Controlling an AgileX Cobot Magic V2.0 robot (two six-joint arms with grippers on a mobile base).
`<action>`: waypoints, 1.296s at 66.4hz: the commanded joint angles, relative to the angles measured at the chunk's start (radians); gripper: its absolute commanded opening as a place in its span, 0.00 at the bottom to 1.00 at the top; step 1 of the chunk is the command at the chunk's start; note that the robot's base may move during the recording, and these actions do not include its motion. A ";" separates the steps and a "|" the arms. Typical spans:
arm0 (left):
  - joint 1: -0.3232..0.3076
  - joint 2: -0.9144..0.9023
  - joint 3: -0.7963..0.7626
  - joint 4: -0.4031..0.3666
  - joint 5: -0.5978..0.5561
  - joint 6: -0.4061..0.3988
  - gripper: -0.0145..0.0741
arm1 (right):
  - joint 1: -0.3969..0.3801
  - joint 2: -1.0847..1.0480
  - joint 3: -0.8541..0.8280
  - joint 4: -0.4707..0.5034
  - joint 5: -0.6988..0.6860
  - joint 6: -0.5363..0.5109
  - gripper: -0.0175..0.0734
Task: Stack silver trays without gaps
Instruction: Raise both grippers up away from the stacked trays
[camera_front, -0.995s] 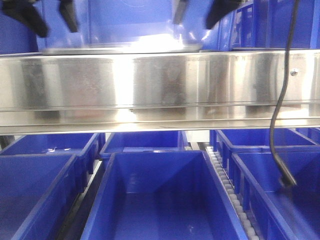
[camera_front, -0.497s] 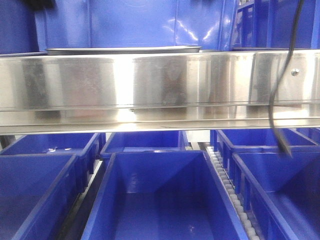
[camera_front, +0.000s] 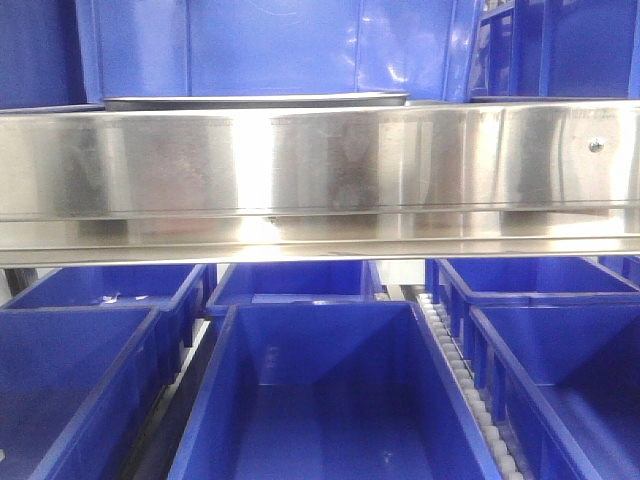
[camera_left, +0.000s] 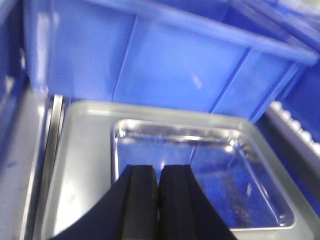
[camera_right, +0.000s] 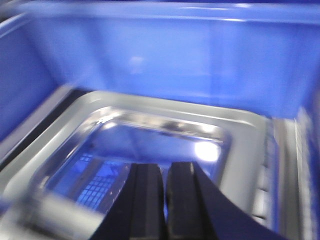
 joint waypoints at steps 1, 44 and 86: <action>-0.008 -0.105 0.100 0.023 -0.127 -0.006 0.15 | 0.025 -0.064 0.095 -0.046 -0.130 -0.014 0.17; -0.008 -0.650 0.547 0.118 -0.254 -0.006 0.15 | 0.037 -0.602 0.571 -0.121 -0.249 -0.015 0.17; -0.006 -0.659 0.629 0.125 -0.283 -0.006 0.16 | 0.035 -0.659 0.571 -0.317 -0.128 0.113 0.17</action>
